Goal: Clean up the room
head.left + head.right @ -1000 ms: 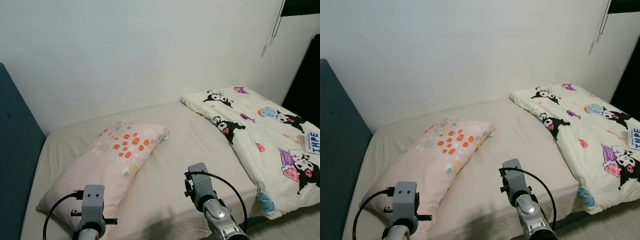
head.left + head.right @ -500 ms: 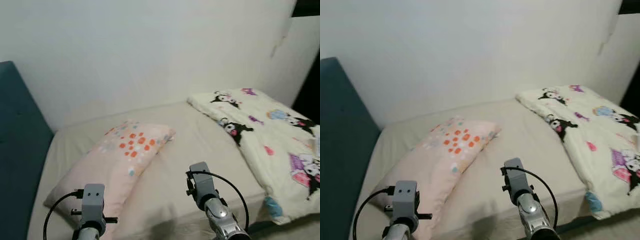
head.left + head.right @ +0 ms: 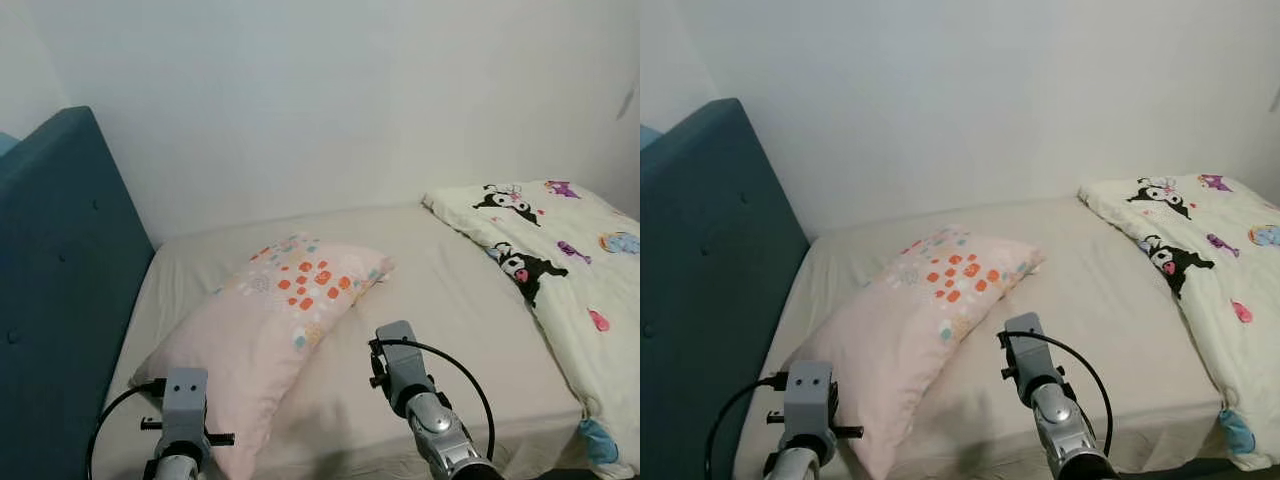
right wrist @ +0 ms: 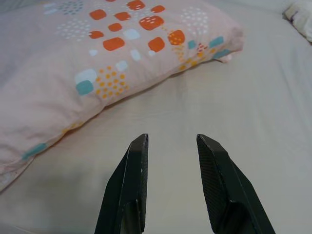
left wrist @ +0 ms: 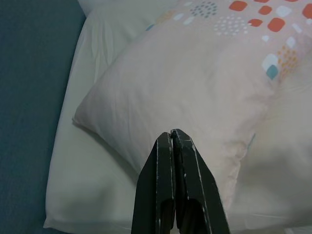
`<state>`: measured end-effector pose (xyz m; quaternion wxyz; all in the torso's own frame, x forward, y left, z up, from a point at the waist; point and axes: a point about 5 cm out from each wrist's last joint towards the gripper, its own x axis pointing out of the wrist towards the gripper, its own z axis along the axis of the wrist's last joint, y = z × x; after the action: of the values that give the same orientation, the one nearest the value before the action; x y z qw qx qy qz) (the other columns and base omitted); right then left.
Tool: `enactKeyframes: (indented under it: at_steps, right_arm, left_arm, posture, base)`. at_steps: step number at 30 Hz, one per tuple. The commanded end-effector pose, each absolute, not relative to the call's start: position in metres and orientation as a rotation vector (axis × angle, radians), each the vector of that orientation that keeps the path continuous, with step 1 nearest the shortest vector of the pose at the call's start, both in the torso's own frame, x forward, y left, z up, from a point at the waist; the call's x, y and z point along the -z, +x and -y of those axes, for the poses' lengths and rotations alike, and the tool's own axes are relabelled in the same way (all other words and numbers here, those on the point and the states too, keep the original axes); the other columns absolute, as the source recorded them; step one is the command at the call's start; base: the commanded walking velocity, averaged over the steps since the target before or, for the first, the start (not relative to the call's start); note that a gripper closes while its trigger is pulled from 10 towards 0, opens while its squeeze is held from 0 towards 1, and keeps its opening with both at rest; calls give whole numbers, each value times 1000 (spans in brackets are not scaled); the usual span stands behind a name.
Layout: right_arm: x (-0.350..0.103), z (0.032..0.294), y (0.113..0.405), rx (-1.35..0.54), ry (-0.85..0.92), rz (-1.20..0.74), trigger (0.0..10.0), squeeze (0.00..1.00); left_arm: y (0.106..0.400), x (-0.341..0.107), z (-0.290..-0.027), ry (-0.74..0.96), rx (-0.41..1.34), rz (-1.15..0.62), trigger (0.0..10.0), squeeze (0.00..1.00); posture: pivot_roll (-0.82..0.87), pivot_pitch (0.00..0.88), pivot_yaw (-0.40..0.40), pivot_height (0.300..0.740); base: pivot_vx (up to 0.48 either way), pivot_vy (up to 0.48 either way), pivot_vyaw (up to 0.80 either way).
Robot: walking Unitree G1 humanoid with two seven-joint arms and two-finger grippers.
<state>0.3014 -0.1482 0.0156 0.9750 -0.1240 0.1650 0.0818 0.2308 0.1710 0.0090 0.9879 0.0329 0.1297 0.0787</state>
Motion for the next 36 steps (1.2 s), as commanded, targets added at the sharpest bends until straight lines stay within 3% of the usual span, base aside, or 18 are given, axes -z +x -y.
enactKeyframes:
  at_steps: [1,14,23,36]
  right_arm:
    - [-17,145,302,-173,-248,-318,10000,0]
    - [-20,144,303,-169,-206,-291,10000,0]
    - [-21,145,303,-166,-198,-281,10000,0]
    - [-22,144,303,-166,-186,-271,10000,0]
  left_arm:
    - [232,-13,-177,69,-173,-237,10000,0]
    - [233,-16,-175,60,-171,-217,10000,0]
    - [234,-19,-176,55,-173,-203,10000,0]
    - [234,-24,-179,55,-197,-158,10000,0]
  posture:
    - [-72,0,12,738]
    - [-71,0,12,738]
    - [-72,0,14,738]
    - [-70,0,14,738]
  base:
    - [0,0,800]
    - [0,0,0]
    - [0,448,0]
    - [0,0,0]
